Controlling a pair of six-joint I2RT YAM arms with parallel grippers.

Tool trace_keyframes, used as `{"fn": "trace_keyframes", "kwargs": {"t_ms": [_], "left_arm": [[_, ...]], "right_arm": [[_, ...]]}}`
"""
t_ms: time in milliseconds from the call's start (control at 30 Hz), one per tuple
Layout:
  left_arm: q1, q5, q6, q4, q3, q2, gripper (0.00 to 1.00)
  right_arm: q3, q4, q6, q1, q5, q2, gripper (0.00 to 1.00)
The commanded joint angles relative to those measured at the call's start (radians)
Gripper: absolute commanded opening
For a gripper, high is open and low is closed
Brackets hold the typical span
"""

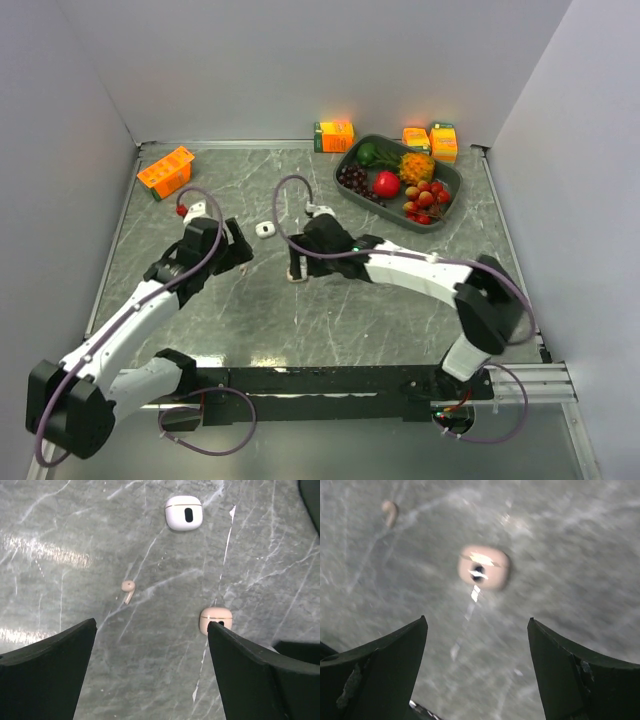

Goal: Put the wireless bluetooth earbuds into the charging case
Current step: Adjust the charging case at the center of the board.

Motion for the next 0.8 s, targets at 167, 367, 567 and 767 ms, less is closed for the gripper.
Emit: {"fn": "trace_keyframes", "kwargs": {"t_ms": [167,367,567,767], "left_arm": [[-0.016,-0.089,-0.098,-0.039,-0.070,-0.318,0.96],[-0.031,-0.124,-0.103,-0.064,-0.087,-0.361,0.96],[-0.033,-0.131,-0.117,-0.076,-0.110,-0.404,0.96],[-0.033,-0.140,-0.126,-0.085,-0.125,-0.433,0.97]], "right_arm": [[0.295,-0.203,0.106,0.030,0.122,0.317,0.92],[0.356,-0.264,0.112,0.028,0.143,0.411,0.91],[0.456,-0.318,0.106,0.022,0.146,0.486,0.88],[0.473,-0.332,0.101,0.022,0.138,0.509,0.81]]}}
